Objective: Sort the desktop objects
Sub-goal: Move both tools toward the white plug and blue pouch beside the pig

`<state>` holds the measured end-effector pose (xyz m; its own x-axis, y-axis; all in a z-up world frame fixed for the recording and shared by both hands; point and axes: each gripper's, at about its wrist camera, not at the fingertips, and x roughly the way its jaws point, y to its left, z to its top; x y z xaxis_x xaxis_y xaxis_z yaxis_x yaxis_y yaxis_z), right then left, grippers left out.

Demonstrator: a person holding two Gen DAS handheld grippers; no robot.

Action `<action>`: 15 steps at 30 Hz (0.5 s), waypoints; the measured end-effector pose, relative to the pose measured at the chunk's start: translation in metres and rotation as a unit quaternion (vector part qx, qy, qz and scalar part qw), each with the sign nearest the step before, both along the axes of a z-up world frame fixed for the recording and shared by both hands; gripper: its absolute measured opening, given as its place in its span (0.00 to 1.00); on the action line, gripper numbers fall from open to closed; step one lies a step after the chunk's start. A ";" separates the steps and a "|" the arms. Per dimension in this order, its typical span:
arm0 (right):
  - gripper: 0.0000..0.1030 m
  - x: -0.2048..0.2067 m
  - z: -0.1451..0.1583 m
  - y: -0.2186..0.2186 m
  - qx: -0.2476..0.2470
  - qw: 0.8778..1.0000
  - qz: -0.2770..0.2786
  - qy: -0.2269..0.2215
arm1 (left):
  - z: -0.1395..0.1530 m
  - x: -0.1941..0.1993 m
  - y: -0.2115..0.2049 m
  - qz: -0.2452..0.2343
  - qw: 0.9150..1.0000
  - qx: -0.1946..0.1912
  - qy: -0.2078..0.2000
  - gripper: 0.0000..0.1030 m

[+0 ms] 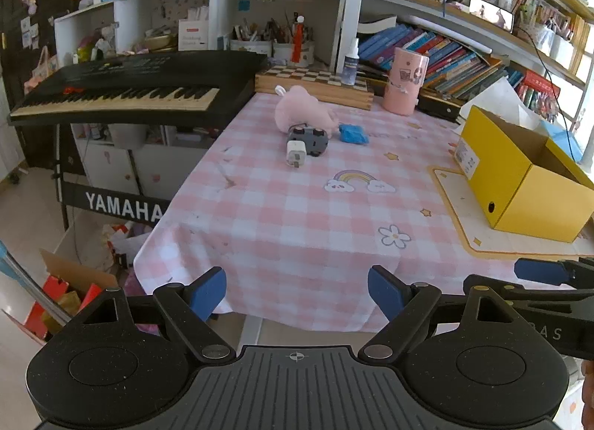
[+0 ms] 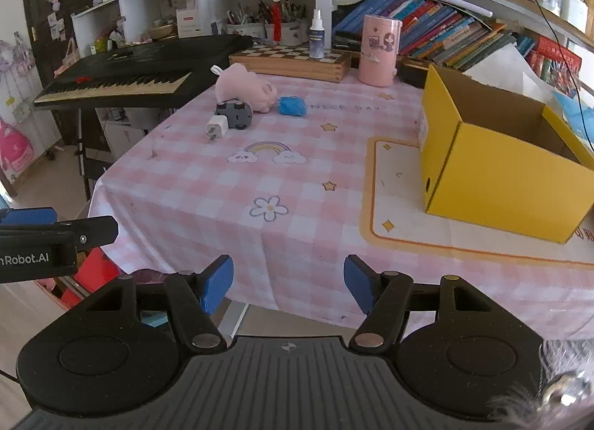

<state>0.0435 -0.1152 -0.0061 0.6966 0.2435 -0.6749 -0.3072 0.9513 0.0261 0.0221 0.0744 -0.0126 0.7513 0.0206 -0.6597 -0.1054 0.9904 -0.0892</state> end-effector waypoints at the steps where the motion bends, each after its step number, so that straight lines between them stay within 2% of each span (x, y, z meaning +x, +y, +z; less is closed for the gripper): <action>1: 0.62 0.002 0.000 0.001 0.000 1.000 0.001 -0.001 | -0.001 0.002 0.001 0.000 1.000 0.000 0.001 0.83; 9: 0.61 0.030 -0.004 0.010 0.004 1.000 0.005 -0.003 | -0.003 0.031 0.006 -0.002 1.000 0.010 0.000 0.83; 15: 0.61 0.069 -0.006 0.017 0.009 1.000 0.007 0.004 | -0.007 0.065 0.013 0.001 1.000 0.014 0.003 0.83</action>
